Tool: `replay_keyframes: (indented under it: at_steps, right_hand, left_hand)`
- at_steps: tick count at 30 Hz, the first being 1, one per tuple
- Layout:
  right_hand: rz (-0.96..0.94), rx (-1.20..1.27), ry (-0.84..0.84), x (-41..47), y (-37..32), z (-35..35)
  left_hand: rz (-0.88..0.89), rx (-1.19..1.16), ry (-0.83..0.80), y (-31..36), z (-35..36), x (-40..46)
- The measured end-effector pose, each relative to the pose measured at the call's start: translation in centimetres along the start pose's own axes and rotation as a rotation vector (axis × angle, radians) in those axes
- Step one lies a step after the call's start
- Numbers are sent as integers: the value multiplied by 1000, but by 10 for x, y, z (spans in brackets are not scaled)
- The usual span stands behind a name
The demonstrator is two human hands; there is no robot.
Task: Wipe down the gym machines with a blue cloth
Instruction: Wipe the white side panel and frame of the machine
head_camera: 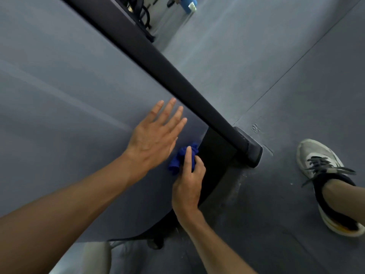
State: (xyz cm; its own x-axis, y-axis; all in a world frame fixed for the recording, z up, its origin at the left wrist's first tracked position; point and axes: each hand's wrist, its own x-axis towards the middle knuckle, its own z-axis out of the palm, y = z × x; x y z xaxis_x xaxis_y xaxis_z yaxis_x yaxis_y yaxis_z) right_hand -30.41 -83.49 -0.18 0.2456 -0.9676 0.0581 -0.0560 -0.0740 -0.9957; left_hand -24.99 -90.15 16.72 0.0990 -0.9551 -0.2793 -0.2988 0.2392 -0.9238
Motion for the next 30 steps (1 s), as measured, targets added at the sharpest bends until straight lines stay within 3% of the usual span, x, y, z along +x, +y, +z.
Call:
replay_keyframes:
  at_steps: [3, 7, 10, 12, 14, 16, 18, 21, 25, 27, 30]
  right_hand:
    - [-54, -12, 31, 29, -3, 1]
    - [-57, -81, 71, 73, 24, 3]
    - [216, -150, 40, 87, 89, 7]
    - [509, -123, -85, 92, 131, -4]
    - [685, -60, -210, 93, 149, -13]
    - [638, -37, -166, 90, 132, -12]
    - [435, 0, -33, 80, 92, -2]
    - [170, 24, 33, 53, 40, 10]
    - [-61, -32, 46, 53, 73, 8]
    - [91, -65, 6, 56, 103, 7]
    - [476, -48, -98, 61, 127, 3]
  left_hand:
    - [53, 4, -66, 8, -1, 2]
    - [76, -24, -35, 17, 4, 16]
    - [120, -13, -37, 31, 7, 32]
    - [159, 2, -71, 37, 8, 37]
    - [180, 11, -84, 38, 7, 38]
    - [177, 15, -82, 38, 8, 35]
    - [166, 15, -77, 39, 9, 30]
    - [160, -9, -67, 42, 11, 24]
    - [177, -10, -65, 43, 14, 21]
    - [183, -14, -46, 42, 14, 21]
    - [195, 12, -66, 41, 13, 17]
